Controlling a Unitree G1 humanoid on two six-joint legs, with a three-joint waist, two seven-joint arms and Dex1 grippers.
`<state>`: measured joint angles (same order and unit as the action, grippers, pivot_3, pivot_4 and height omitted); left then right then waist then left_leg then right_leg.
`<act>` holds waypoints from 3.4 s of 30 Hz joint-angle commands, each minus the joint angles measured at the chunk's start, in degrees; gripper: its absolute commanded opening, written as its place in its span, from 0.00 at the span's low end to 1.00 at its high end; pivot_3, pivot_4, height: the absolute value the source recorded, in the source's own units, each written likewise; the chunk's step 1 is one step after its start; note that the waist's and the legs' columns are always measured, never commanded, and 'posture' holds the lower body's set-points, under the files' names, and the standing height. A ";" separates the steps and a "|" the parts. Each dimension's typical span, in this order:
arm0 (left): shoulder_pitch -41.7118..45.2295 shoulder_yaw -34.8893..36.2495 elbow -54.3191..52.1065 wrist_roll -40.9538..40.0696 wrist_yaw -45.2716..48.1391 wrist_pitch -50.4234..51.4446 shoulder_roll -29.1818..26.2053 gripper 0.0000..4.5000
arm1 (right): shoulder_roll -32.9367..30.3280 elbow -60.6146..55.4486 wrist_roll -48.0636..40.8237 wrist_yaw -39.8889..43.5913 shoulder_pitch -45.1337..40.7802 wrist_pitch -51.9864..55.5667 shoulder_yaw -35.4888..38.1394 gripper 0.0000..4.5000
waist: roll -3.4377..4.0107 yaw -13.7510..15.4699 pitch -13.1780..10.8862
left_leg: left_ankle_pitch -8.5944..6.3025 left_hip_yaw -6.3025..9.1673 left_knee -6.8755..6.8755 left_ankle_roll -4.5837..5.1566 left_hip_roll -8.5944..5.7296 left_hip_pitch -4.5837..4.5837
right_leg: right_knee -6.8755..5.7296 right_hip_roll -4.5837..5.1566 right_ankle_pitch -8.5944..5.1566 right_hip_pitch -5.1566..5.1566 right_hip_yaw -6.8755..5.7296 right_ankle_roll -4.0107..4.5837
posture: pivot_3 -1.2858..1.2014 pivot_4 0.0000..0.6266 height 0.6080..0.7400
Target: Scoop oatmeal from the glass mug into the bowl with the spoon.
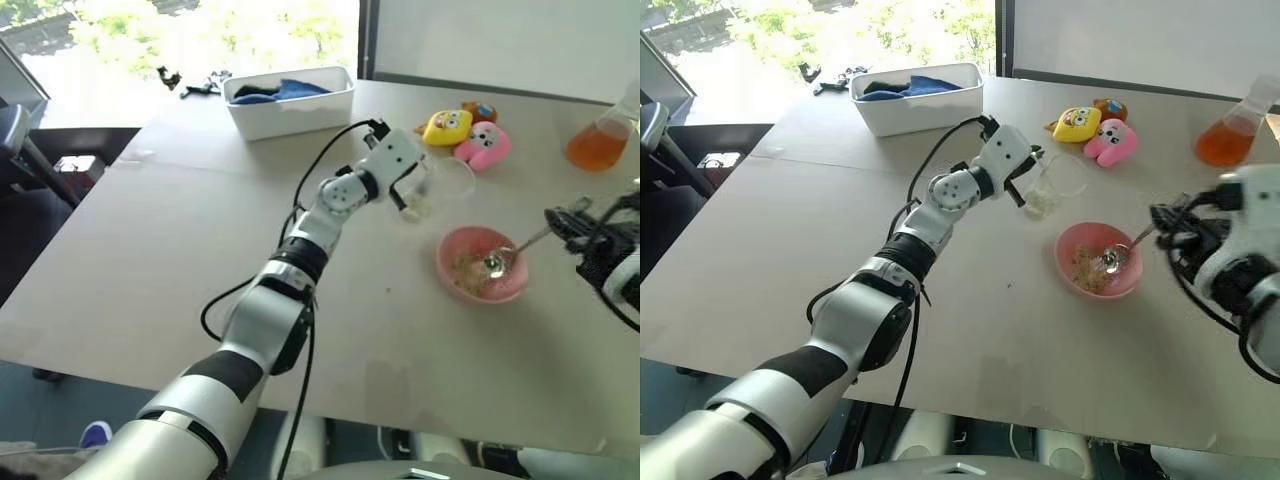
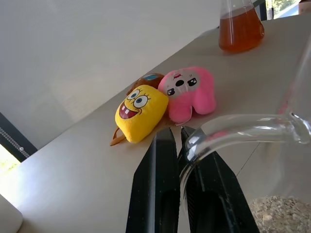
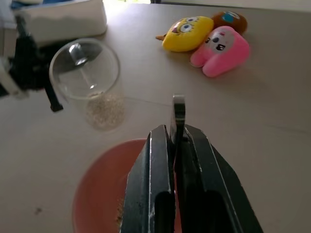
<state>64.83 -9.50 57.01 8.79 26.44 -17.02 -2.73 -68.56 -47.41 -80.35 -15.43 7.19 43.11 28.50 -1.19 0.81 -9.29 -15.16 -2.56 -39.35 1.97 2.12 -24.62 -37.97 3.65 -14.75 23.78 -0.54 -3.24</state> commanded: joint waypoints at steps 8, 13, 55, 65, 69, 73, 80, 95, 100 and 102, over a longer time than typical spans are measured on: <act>-1.31 1.23 -6.76 -1.69 -0.22 0.28 -0.97 0.00 | 12.97 1.78 -6.11 2.62 -8.08 -9.47 5.50 0.00 | -0.06 0.16 -0.01 | 0.12 0.09 -0.12 -0.20 -0.07 -0.07 | 0.00 -0.02 0.02 -0.03 0.17 -0.06 | 0.52 0.24 1.00; -3.24 1.74 -9.92 -2.77 0.26 1.95 -1.63 0.00 | 16.58 4.98 -13.99 -2.77 -15.88 -14.38 4.98 0.00 | -0.06 0.03 -0.01 | 0.11 0.02 -0.14 -0.19 -0.06 -0.02 | -0.03 -0.02 0.03 -0.05 0.21 -0.07 | 0.52 0.24 1.00; -26.38 17.23 -35.46 -17.27 -1.97 19.26 -11.52 0.00 | 20.48 -7.54 35.12 43.47 8.95 -16.20 -4.75 0.99 | 0.03 -0.07 0.07 | -0.02 0.42 -0.12 0.04 -0.03 0.27 | -0.11 -0.08 0.04 -0.29 0.32 -0.06 | 0.52 0.24 1.00; -29.50 20.69 -34.74 -20.78 1.85 20.31 -16.98 0.00 | 32.11 -7.55 37.26 57.01 25.80 -30.63 0.91 0.99 | -0.01 -0.07 0.10 | -0.03 0.41 -0.12 0.04 -0.03 0.93 | -0.08 -0.12 0.04 -0.89 0.36 -0.08 | 0.52 0.24 1.00; -29.32 21.28 -32.98 -21.16 1.38 20.33 -17.29 0.00 | 32.97 -6.11 38.37 59.46 25.14 -33.43 0.93 0.99 | -0.02 -0.07 0.10 | -0.03 0.45 -0.12 0.04 -0.01 0.99 | -0.09 -0.18 0.04 -0.95 0.36 -0.07 | 0.52 0.24 1.00; -30.41 21.33 -32.11 -21.29 1.97 19.77 -17.57 0.00 | 32.91 -4.64 39.27 61.66 23.91 -34.71 -1.31 0.99 | -0.03 -0.02 0.11 | -0.03 0.45 -0.12 0.04 -0.01 0.97 | -0.07 -0.18 0.04 -0.95 0.36 -0.07 | 0.52 0.24 1.00; -33.68 21.11 -32.31 -21.63 3.65 19.35 -18.05 0.26 | 32.96 -3.85 40.77 61.03 20.63 -33.87 -5.97 1.00 | 0.00 -0.13 0.14 | -0.03 0.43 -0.11 0.04 -0.01 1.05 | -0.07 -0.18 0.04 -1.00 0.37 -0.07 | 0.52 0.24 1.00; -51.13 22.27 -58.81 -29.61 9.28 30.76 -24.54 1.00 | 33.98 6.55 43.69 59.59 24.62 -33.35 -0.63 1.00 | -0.02 -0.02 0.17 | -0.04 0.44 -0.06 0.03 0.09 1.09 | -0.05 -0.08 0.03 -1.06 0.36 -0.06 | 0.52 0.24 1.00; -59.93 21.41 -70.08 -34.56 15.95 37.33 -30.42 1.00 | 35.18 14.02 46.29 61.29 28.66 -36.06 4.56 1.00 | 0.08 0.00 0.23 | -0.05 0.42 -0.04 0.04 0.13 1.16 | -0.04 -0.03 0.02 -1.08 0.38 -0.03 | 0.52 0.24 1.00; -63.22 21.32 -73.13 -36.23 18.31 39.34 -32.36 1.00 | 34.30 17.59 46.67 63.72 29.75 -36.92 6.67 1.00 | 0.12 0.00 0.24 | -0.05 0.34 0.00 0.04 0.14 1.27 | -0.03 -0.03 -0.01 -1.17 0.43 -0.01 | 0.52 0.24 1.00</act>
<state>2.87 11.37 -11.82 -25.15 42.63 20.99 -33.85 -33.44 -31.37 -33.87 46.28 36.36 7.99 31.96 -1.06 0.81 -9.05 -15.21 -2.26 -39.32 2.01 2.27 -23.24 -37.98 3.63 -14.86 22.52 -0.07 -3.09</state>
